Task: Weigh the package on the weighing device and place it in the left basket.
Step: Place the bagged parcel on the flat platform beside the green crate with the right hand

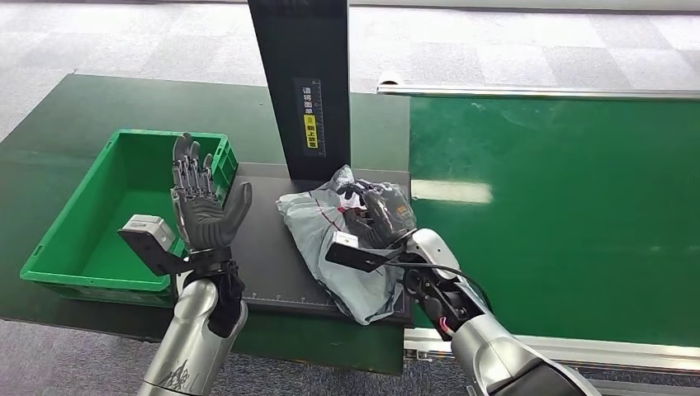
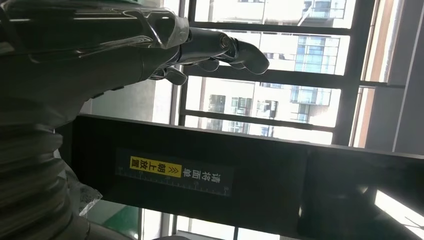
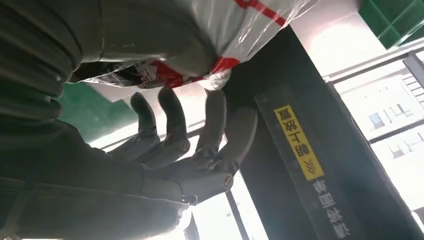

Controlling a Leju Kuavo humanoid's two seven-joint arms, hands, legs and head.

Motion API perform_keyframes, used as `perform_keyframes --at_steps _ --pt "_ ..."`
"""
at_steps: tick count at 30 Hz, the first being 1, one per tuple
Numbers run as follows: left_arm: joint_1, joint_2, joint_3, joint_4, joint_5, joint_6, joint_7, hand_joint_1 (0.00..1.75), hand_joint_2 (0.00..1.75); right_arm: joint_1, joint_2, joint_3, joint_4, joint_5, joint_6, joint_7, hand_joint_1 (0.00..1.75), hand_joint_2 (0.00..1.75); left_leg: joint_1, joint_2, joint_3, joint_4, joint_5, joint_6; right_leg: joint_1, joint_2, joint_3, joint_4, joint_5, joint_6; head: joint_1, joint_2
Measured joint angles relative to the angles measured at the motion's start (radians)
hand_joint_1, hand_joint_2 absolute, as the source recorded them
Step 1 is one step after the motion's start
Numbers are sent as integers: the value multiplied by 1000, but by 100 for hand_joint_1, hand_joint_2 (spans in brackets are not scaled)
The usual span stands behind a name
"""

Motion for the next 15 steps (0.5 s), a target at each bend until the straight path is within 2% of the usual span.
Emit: perform_keyframes --at_steps 8,15 --pt "-8 1 -7 14 -14 4 11 0 175 2 -7 -78 11 -152 132 -8 0 175 0 0 0 0 0 0 0 0 0 0 0 0 0 0" --pt "-15 2 -17 33 -27 4 15 0 175 35 -19 -165 -63 -309 217 -105 0 175 0 0 0 0 0 0 0 0 0 0 0 0 0 0"
